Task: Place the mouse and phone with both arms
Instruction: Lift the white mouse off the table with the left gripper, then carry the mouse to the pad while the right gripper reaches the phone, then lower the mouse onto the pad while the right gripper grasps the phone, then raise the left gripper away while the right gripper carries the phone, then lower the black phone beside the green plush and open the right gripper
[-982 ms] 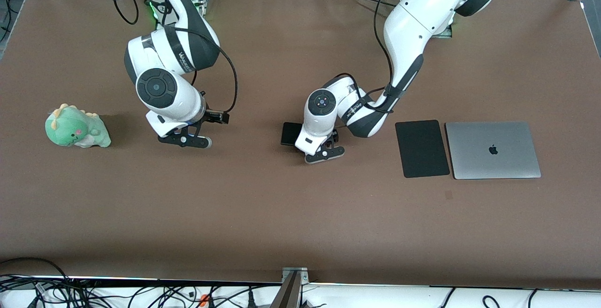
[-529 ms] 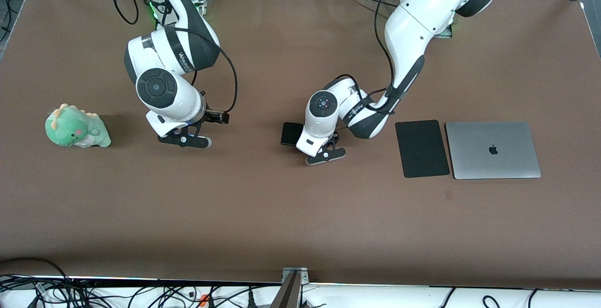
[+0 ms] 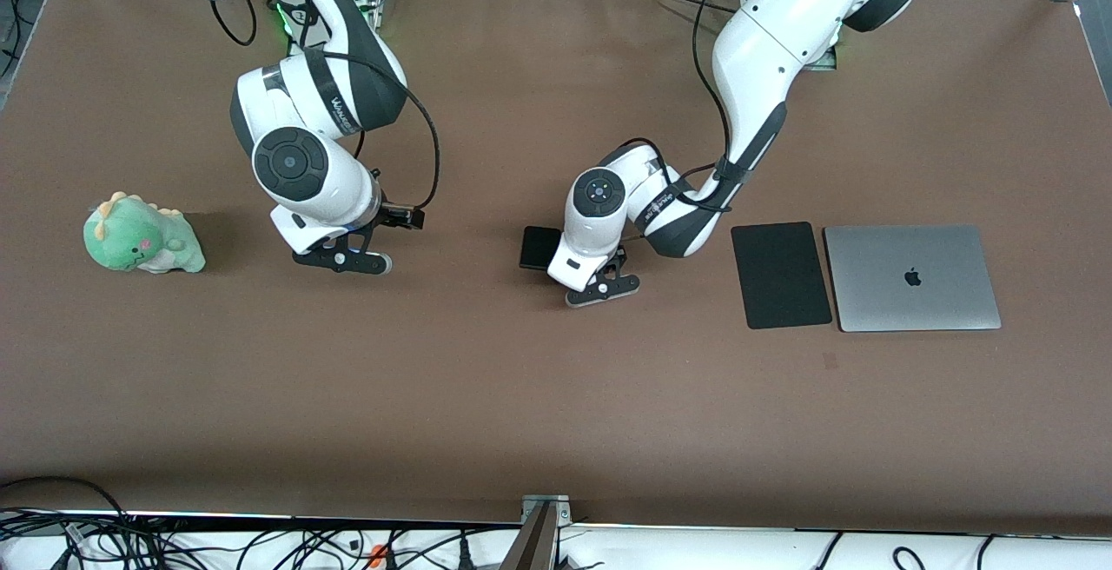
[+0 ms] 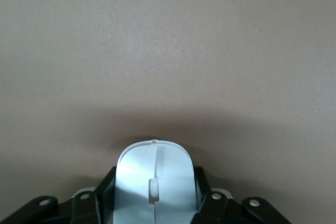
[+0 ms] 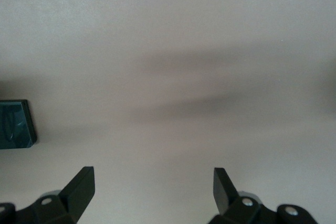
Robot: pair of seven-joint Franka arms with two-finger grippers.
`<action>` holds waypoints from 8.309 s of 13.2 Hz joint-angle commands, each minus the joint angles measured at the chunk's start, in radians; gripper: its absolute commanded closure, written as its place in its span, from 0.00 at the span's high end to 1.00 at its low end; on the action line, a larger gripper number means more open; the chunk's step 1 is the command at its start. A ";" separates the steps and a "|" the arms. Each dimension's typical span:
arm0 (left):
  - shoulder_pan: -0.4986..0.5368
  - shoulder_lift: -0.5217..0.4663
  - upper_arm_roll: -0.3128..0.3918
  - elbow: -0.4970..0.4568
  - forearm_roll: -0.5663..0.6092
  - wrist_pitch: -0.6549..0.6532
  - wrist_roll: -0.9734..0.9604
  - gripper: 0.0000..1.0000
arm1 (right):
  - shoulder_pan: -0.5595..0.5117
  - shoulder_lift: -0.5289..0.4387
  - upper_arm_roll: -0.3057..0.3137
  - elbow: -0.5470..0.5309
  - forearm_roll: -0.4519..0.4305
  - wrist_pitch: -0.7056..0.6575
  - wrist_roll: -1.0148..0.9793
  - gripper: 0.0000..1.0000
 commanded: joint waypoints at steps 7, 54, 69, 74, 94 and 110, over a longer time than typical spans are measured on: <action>0.277 -0.104 -0.099 -0.053 0.012 -0.180 0.348 0.47 | 0.015 0.009 -0.005 0.011 0.003 0.024 0.021 1.00; 0.710 -0.700 -0.183 -0.284 -0.203 -0.461 0.778 1.00 | 0.345 0.469 -0.011 0.133 -0.065 0.704 0.421 1.00; 0.729 -0.764 -0.208 -0.093 -0.262 -0.699 0.780 1.00 | 0.279 0.452 -0.014 0.194 -0.093 0.525 0.331 0.43; 0.738 -0.766 -0.209 -0.093 -0.267 -0.703 0.780 1.00 | 0.149 0.367 -0.013 0.212 -0.013 0.331 -0.055 0.33; 0.911 -0.844 -0.234 -0.104 -0.330 -0.808 0.873 1.00 | -0.377 0.001 -0.152 -0.666 0.021 0.967 -0.574 0.32; 0.424 -0.891 0.211 -0.139 -0.329 -0.837 0.847 1.00 | -0.373 -0.012 -0.128 -0.504 0.067 0.680 -0.577 1.00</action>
